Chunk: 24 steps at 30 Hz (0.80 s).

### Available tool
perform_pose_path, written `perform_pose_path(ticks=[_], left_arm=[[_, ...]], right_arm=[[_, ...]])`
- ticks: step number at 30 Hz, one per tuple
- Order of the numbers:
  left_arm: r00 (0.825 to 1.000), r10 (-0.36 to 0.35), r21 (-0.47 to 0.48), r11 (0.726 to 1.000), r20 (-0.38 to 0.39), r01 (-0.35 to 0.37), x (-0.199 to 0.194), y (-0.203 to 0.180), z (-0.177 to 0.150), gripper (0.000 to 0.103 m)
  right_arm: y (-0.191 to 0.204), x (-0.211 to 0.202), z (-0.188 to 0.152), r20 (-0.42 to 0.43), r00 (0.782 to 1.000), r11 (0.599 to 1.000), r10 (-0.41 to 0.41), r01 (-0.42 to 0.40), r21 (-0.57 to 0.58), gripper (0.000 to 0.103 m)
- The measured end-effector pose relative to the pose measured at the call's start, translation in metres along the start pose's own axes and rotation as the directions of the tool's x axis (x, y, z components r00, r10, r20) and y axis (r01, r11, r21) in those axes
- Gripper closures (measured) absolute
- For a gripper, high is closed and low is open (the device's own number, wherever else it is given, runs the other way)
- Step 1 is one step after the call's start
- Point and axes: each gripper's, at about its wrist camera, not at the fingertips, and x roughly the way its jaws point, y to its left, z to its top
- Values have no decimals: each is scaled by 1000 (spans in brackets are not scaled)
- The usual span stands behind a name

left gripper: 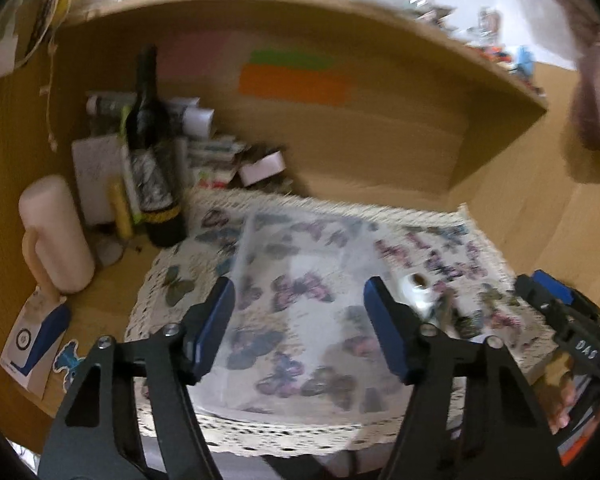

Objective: Organize rigid objects
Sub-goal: 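Grasp the clear box's divider wall with the left tool while the right tool reaches the pile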

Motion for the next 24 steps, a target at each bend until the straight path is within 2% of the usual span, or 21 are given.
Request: perform_pose_path(ticks=[5, 8, 13, 17, 24], left_arm=[[994, 60, -33, 997, -96, -63, 33, 30, -2, 57], [987, 80, -36, 996, -141, -86, 50, 41, -5, 63], [975, 84, -32, 995, -204, -92, 70, 51, -9, 72], [962, 47, -34, 998, -268, -59, 84, 55, -13, 86], [943, 13, -19, 1000, -333, -20, 100, 54, -20, 94]], right_arm=[[-12, 22, -5, -66, 998, 1000, -12, 12, -2, 50], [-16, 37, -7, -108, 994, 1000, -15, 15, -5, 54], [-17, 59, -10, -159, 987, 999, -25, 21, -26, 55], [-18, 76, -10, -203, 979, 999, -28, 21, -39, 55], [-21, 107, -9, -283, 959, 999, -15, 7, -31, 55]])
